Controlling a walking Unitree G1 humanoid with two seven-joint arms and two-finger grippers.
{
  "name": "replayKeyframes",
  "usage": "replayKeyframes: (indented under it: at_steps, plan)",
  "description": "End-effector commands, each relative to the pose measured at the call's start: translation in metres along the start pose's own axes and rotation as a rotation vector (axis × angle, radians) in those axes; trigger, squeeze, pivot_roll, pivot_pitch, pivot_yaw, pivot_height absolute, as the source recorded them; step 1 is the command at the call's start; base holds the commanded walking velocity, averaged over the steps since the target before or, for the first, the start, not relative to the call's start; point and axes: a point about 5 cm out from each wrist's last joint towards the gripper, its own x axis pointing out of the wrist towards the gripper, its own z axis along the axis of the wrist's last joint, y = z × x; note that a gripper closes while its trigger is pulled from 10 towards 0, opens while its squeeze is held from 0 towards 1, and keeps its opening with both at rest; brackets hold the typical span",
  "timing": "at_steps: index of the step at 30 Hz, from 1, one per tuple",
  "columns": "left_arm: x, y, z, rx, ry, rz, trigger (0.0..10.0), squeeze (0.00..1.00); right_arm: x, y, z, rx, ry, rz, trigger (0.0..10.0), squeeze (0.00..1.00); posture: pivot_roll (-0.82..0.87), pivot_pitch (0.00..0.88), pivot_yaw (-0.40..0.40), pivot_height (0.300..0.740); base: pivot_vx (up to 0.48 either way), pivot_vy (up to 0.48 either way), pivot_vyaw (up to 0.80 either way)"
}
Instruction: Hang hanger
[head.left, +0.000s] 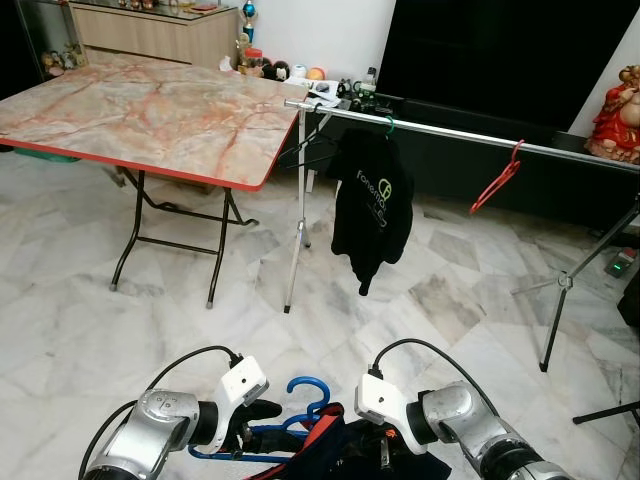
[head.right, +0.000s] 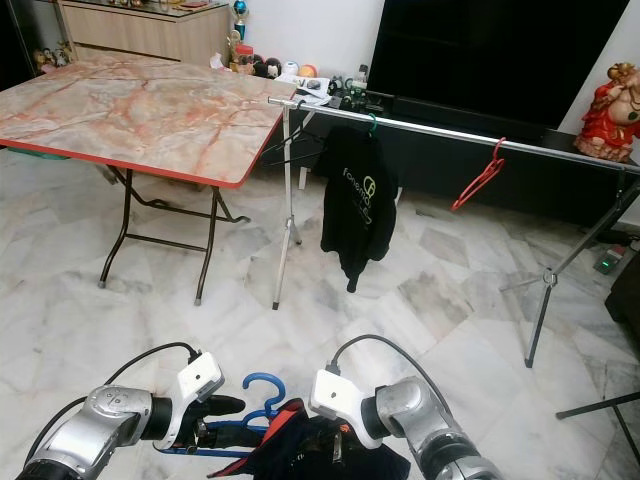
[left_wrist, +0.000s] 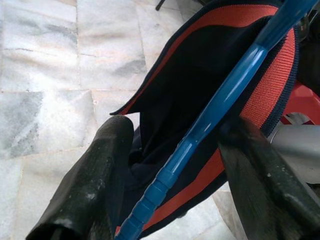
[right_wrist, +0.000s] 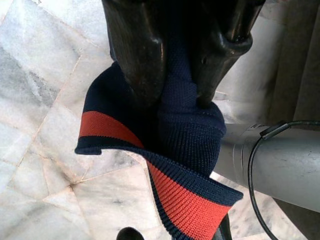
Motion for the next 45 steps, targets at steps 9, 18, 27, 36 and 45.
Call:
replayKeyframes:
  at_steps: [9, 18, 27, 36, 45]
  plan:
    - [0.005, -0.004, 0.006, 0.014, -0.015, -0.02, 4.6, 0.0, -0.002, 0.0, 0.0, -0.007, -0.014, 0.003, 10.0, 0.0, 0.19, 0.0, -0.16, 0.74, 0.0, 0.0, 0.0]
    - [0.007, -0.008, 0.007, 0.016, -0.012, -0.044, 0.0, 0.0, -0.001, -0.001, 0.005, -0.01, -0.028, 0.006, 10.0, 0.0, 0.19, 0.0, -0.159, 0.74, 0.0, 0.0, 0.0]
    - [0.01, -0.012, 0.008, 0.011, -0.019, -0.071, 0.0, 0.0, 0.001, -0.001, 0.006, -0.008, -0.03, 0.002, 10.0, 0.0, 0.19, 0.0, -0.159, 0.74, 0.0, 0.0, 0.0]
    - [0.008, -0.011, 0.008, 0.001, -0.02, -0.068, 0.0, 0.0, 0.0, -0.005, 0.006, 0.01, -0.053, -0.065, 10.0, 0.0, 0.19, 0.0, -0.159, 0.74, 0.0, 0.0, 0.0]
    - [0.009, -0.013, 0.006, -0.006, -0.017, -0.071, 0.0, 0.0, -0.001, -0.006, 0.01, 0.079, -0.178, -0.111, 10.0, 0.0, 0.19, 0.0, -0.158, 0.74, 0.0, 0.0, 0.0]
